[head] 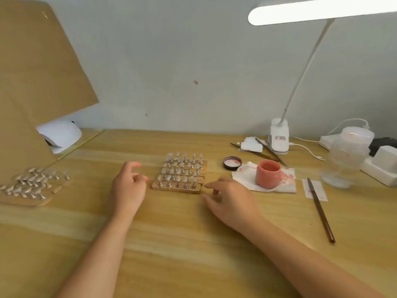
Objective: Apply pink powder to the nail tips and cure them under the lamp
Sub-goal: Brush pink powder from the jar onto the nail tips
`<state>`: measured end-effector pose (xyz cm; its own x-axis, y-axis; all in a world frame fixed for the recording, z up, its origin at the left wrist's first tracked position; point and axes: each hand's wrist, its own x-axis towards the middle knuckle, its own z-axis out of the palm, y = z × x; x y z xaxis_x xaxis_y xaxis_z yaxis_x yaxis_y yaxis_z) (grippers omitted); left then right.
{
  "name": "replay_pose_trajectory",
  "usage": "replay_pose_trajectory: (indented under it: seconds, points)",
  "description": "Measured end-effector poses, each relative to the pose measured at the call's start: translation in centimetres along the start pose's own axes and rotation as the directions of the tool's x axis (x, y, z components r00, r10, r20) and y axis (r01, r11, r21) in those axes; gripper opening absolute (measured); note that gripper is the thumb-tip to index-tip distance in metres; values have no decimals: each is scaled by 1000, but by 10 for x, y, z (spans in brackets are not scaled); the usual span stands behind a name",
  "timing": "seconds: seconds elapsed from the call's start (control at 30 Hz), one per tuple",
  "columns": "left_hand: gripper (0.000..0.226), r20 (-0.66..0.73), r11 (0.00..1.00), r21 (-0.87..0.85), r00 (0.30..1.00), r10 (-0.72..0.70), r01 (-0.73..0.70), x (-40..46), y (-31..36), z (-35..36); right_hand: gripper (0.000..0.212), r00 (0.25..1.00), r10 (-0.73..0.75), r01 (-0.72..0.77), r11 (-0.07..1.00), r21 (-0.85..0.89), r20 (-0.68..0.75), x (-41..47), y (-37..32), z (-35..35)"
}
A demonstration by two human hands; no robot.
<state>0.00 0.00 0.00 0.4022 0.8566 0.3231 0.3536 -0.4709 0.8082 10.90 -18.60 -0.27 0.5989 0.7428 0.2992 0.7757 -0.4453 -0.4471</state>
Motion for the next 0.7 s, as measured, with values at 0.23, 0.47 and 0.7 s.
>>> replay_pose_trajectory:
  seconds: [0.23,0.47,0.7]
  points:
    - [28,52,999,-48,999,-13,16,3,-3,5,31,998,-2,-1,999,-39,-60,18,-11,12]
    - [31,147,991,-129,988,43,-24,-4,5,5,30,999,-48,49,998,-47,26,3,7,-13]
    - [17,574,956,-293,797,186,-13,-21,33,8,27,998,-24,30,995,-93,63,-41,36,-48]
